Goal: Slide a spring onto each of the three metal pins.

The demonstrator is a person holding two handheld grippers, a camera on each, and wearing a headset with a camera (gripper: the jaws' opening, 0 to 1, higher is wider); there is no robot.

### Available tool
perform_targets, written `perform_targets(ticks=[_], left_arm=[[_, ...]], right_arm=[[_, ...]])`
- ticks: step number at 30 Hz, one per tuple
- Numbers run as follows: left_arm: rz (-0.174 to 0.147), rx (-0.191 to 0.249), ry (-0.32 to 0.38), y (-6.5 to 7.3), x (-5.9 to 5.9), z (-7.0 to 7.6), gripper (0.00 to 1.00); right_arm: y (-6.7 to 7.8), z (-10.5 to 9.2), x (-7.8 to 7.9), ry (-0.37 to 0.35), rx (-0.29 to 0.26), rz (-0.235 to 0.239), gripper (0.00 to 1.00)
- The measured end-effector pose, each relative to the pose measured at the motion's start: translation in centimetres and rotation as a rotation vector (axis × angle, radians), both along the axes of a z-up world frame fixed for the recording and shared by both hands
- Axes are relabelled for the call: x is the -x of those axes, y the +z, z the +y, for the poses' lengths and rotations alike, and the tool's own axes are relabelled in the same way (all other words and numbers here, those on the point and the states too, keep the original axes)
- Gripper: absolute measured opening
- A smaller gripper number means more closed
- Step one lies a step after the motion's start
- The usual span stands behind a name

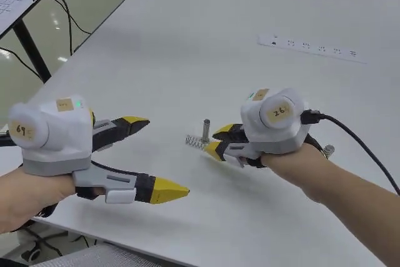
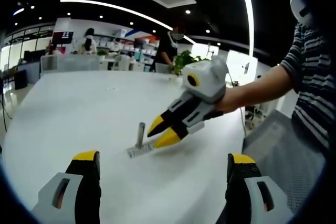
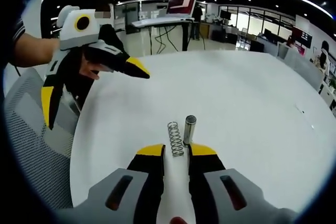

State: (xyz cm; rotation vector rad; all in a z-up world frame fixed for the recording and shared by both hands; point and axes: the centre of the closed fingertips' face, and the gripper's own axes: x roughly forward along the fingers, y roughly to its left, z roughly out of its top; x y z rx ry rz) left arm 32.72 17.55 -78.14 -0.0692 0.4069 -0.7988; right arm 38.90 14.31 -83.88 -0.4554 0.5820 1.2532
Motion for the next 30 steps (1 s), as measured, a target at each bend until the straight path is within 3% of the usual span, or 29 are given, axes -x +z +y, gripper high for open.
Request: perform_targets(ticks=[12,30], left_arm=[[0.006,0.005,0.002,-0.3,0.0,0.0,0.98],[0.011,0.004,0.010,-0.6,0.1,0.2,0.98]], right_arm=[[-1.0,0.1,-0.2,-0.007,0.018,0.025,0.14],[-1.9,0.4,0.1,0.017,0.049,0.026,0.12]])
